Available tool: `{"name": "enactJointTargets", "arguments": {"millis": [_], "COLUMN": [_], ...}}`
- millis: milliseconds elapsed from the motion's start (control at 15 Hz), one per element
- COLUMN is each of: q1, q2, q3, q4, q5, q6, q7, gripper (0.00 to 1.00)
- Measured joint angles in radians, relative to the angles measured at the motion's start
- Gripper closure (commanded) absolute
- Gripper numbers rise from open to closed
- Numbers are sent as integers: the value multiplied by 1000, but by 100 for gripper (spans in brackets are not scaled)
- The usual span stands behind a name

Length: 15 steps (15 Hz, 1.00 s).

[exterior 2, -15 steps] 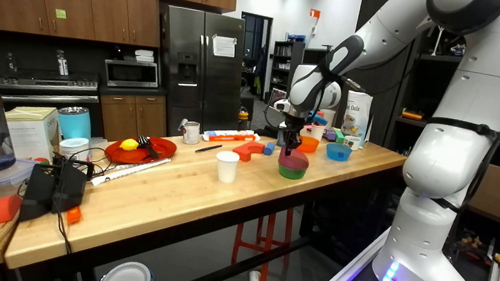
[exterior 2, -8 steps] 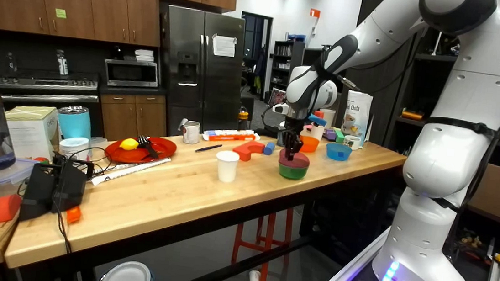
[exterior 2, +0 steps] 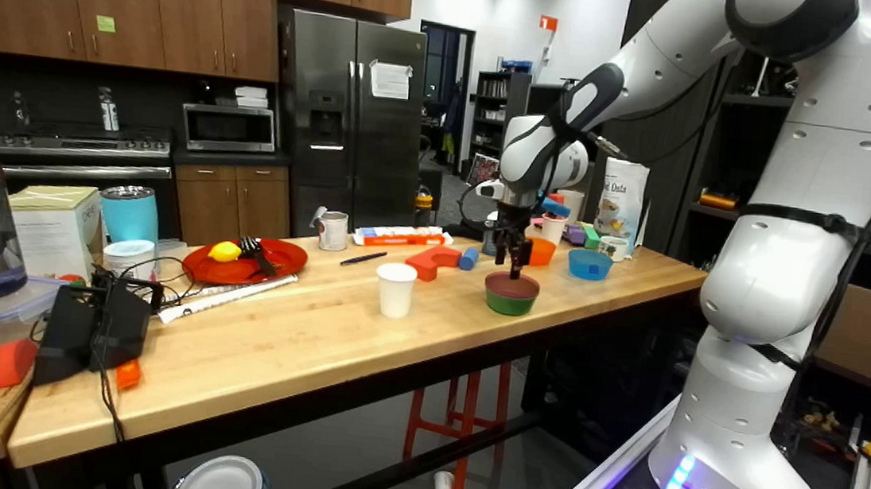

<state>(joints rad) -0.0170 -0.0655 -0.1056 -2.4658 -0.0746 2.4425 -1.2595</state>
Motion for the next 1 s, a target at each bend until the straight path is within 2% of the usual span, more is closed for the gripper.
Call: {"name": "enactJointTargets", "arguments": {"millis": [733,800,933,1000], "q1": [-4,-4,-4,-4], "q2": [29,36,50,55], "q3": [5,6,8,9], "q4": [22,25,33,36], "q5": [-12,-12,-12,-12], "q6": [-14,-14,-14,-14], "q7": [13,13,13,13], "gripper": [1,25,29,35]}}
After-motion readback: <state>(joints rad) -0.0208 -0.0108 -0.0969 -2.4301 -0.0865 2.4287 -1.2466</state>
